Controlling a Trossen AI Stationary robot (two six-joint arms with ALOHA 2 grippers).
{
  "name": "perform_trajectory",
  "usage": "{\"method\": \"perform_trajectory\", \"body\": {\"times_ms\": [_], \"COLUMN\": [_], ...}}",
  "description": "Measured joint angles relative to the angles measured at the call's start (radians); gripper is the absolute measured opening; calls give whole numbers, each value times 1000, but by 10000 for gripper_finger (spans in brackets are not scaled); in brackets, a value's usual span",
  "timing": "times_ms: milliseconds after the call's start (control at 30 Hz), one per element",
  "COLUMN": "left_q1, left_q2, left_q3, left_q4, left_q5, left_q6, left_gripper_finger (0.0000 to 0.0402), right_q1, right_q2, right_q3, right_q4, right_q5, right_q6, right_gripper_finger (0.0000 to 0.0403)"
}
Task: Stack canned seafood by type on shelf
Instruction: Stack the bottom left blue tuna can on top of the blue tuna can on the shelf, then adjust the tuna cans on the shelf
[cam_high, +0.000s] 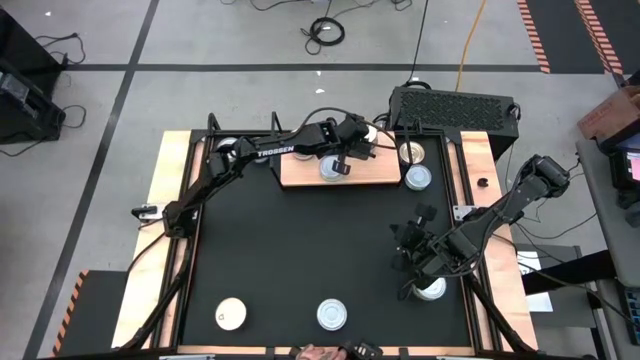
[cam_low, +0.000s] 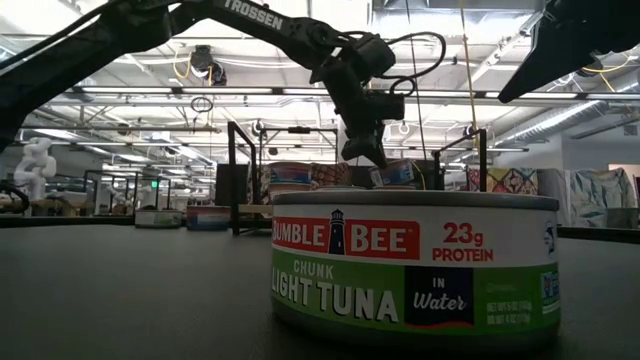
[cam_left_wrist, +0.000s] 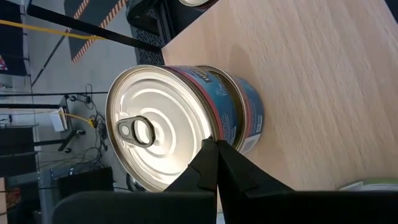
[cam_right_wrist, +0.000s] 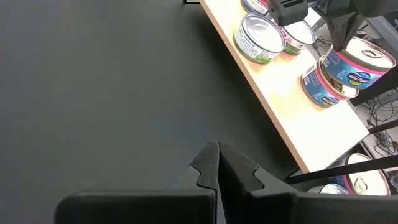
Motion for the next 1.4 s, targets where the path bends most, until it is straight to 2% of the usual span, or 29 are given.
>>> {"method": "perform_trajectory", "body": {"times_ms": [400, 600, 767, 1033, 1233, 1400], "left_q1": [-5, -20, -48, -94, -96, -104], "left_q2": [-1, -1, -15, -45, -191, -322], "left_q3": [0, 0, 48, 194, 219, 219], "left_q4": [10, 65, 55, -194, -450, -699], "left_q5": [-6, -74, -83, -91, -26, 5], "left_q6": [-2, -2, -8, -130, -361, -563], "left_gripper_finger": [42, 45, 45, 46, 45, 37], "right_q1": [0, 0, 0, 0, 0, 0], "right_q2": [0, 0, 0, 0, 1, 1], "right_q3": [0, 0, 0, 0, 0, 1], "right_q4": [2, 5, 7, 9, 23, 115], "right_q5": [-1, -1, -1, -1, -3, -2], "right_q6": [0, 0, 0, -1, -13, -111], "right_gripper_finger": [0, 0, 0, 0, 0, 0]}}
